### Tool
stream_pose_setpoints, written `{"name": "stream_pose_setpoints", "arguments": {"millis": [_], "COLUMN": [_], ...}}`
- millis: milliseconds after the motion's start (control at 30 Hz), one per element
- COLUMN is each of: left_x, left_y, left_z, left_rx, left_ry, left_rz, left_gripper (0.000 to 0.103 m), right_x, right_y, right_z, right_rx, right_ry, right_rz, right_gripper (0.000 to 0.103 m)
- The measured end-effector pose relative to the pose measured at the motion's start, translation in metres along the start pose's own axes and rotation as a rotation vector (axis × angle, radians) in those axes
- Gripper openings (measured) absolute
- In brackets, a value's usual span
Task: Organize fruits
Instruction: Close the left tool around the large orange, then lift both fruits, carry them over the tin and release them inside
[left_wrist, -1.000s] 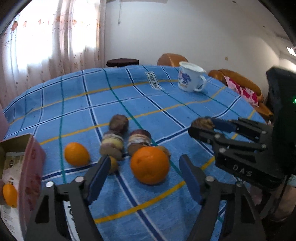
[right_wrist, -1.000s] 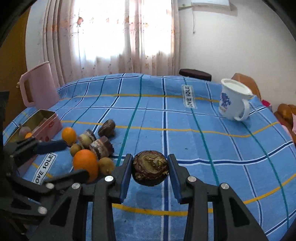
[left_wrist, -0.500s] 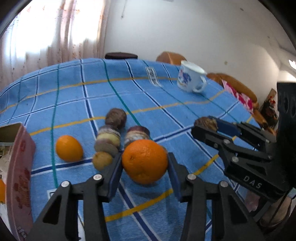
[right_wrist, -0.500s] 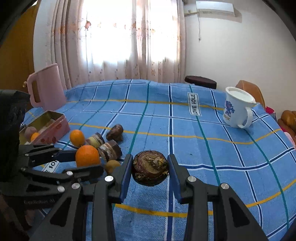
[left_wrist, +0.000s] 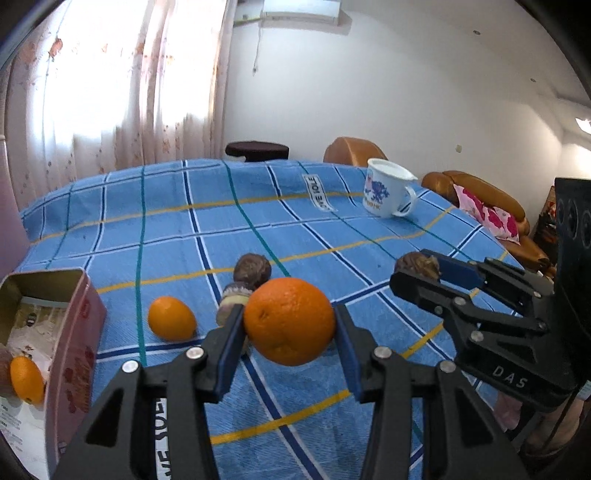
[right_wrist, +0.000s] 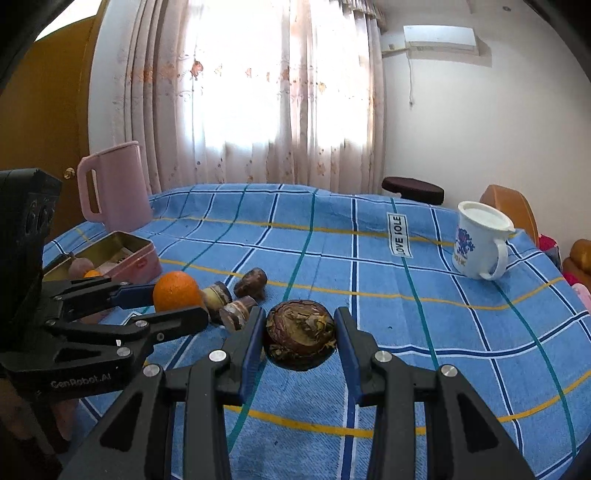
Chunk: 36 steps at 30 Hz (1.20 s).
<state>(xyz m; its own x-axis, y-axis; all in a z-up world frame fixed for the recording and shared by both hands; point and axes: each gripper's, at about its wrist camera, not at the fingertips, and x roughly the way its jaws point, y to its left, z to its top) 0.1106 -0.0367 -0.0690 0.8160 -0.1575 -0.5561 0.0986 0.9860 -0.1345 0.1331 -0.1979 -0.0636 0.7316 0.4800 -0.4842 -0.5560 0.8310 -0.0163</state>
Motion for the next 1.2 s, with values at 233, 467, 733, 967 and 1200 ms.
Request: {"name": "stream_pose_setpoints", "arguments": {"millis": [233,467,733,967,1200], "left_x": [-0.008,-0.014,-0.022,-0.027,-0.030], "left_y": [-0.001,-0.002,-0.005,-0.005,-0.006], "left_z": [0.001,-0.001,-0.002,-0.003,-0.003], "left_rx": [0.013,0.019,0.029,0.035,0.038], "left_ry": [-0.052,-0.089,-0.125,-0.151,-0.172], "left_rz": [0.028,0.046,0.060,0.072,0.080], "left_gripper": [0.049,0.049,0.049,0.049,0.049], "right_x": [-0.006,-0.012,-0.019,-0.025,-0.030], "right_y": [0.000,0.001,0.001,0.003,0.005], "right_z": [0.000,-0.001,-0.001,-0.002,-0.003], "right_rx": [-0.004,-0.006,-0.006,-0.018,-0.025], "right_ry": [-0.037,-0.068,-0.106,-0.138,-0.161], "right_rz": [0.013,0.023,0.029,0.031,0.030], "right_gripper": [0.040,0.040,0.040,0.040,0.040]}}
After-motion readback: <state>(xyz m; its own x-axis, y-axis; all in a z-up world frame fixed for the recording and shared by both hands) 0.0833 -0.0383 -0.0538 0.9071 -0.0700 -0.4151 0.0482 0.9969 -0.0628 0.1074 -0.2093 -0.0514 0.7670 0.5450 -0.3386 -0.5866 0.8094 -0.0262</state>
